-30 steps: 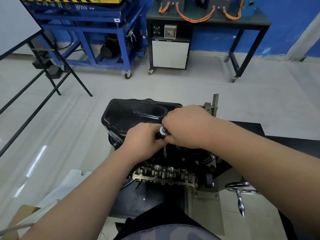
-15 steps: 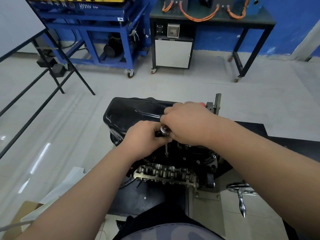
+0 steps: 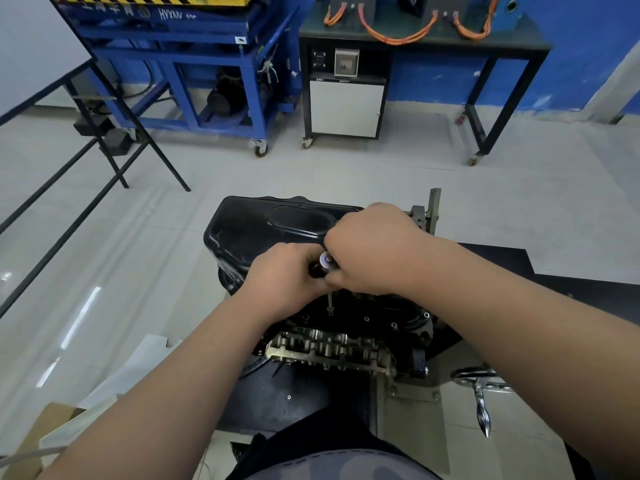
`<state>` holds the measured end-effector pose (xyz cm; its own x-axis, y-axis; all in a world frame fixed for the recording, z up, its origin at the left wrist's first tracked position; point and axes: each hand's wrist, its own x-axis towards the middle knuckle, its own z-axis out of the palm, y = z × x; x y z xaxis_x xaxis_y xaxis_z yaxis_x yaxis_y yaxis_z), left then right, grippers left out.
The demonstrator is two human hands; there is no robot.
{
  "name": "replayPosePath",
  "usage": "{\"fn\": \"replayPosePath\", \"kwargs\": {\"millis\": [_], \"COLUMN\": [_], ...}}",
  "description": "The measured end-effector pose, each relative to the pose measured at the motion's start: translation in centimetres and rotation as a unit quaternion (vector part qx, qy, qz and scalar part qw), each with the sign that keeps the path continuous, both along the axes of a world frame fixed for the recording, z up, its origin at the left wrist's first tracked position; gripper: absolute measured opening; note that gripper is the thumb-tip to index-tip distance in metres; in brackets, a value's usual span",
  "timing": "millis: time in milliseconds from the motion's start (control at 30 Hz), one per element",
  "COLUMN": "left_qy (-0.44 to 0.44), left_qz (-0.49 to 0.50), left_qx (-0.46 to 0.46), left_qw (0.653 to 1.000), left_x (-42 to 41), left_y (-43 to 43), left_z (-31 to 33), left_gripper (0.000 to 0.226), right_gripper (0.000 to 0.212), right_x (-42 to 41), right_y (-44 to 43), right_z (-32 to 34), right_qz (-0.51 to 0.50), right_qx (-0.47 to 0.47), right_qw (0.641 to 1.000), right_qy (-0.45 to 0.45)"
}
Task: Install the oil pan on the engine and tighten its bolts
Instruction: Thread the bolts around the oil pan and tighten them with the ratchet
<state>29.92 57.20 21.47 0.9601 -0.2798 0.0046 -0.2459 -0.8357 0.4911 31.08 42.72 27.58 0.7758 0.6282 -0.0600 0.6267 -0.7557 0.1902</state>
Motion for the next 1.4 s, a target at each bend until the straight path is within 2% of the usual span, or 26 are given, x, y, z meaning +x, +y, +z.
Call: {"fn": "replayPosePath", "kwargs": {"millis": [67,133,233,300,400,500,567,667,733,833,933,1000,1067,1133,1167,1267,1400], "left_qy": [-0.02,-0.02,-0.01,-0.01,-0.018,-0.018,-0.013,-0.025,-0.033,-0.035,-0.039,-0.04,-0.048,-0.056,-0.06,-0.069,-0.082], "left_qz": [-0.001,-0.007,-0.025,-0.029,-0.011,-0.015,-0.014,-0.013,-0.01,-0.019,-0.023,-0.031,-0.046,-0.044,-0.036,-0.012,-0.007], "left_qx": [0.038,0.036,-0.001,0.004,0.021,0.05,0.031,0.029,0.039,0.078,0.101,0.08,0.077,0.081,0.081,0.119,0.131], "left_qw": [0.999,0.999,1.0,1.0,1.0,0.998,0.999,0.999,0.999,0.996,0.994,0.995,0.995,0.994,0.994,0.99,0.988], "left_x": [-0.1,-0.1,0.0,0.1,0.1,0.3,0.2,0.1,0.1,0.2,0.2,0.2,0.2,0.2,0.2,0.1,0.0], "left_y": [-0.1,0.0,0.3,0.4,0.1,0.0,0.1,0.1,0.0,-0.2,-0.3,-0.3,-0.3,-0.2,-0.2,-0.6,-0.8], "left_z": [-0.2,-0.3,-0.3,-0.2,-0.2,-0.2,-0.4,-0.5,-0.5,-0.5,-0.6,-0.7,-0.7,-0.8,-0.8,-1.0,-1.3], "left_gripper": [0.01,0.009,0.021,0.021,0.021,0.01,0.019,0.028,0.029,0.023,0.03,0.037,0.038,0.036,0.035,0.034,0.034], "right_gripper": [0.042,0.042,0.022,0.019,0.036,0.043,0.036,0.015,0.018,0.041,0.045,0.036,0.017,0.014,0.015,0.041,0.044], "right_x": [-0.6,-0.8,0.1,0.4,-0.2,-0.6,-0.2,0.7,0.6,-0.3,-0.5,-0.1,0.3,0.4,0.2,-0.7,-1.0], "right_y": [0.2,0.2,0.0,0.0,0.4,0.4,0.2,-0.2,-0.2,0.2,0.1,-0.2,-0.5,-0.5,-0.3,0.0,-0.1], "right_z": [-0.3,-0.5,-0.4,-0.1,0.0,-0.1,-0.2,0.0,0.2,-0.1,-0.2,-0.1,-0.1,-0.1,-0.1,-0.4,-0.7], "right_qz": [-0.04,-0.055,-0.003,0.007,-0.035,-0.07,-0.043,0.029,0.023,-0.033,-0.043,-0.008,0.036,0.057,0.049,-0.021,-0.056], "right_qx": [0.014,0.023,0.008,-0.004,-0.004,0.01,0.009,-0.009,-0.014,-0.004,0.003,0.009,0.012,0.001,-0.001,0.007,0.013], "right_qw": [0.999,0.998,1.0,1.0,0.999,0.997,0.999,0.999,0.999,0.999,0.999,0.999,0.999,0.998,0.999,1.0,0.998], "right_qy": [-0.01,-0.001,0.005,-0.005,-0.009,0.004,0.018,0.032,0.028,0.013,0.021,0.033,0.033,0.018,0.011,-0.001,-0.001]}}
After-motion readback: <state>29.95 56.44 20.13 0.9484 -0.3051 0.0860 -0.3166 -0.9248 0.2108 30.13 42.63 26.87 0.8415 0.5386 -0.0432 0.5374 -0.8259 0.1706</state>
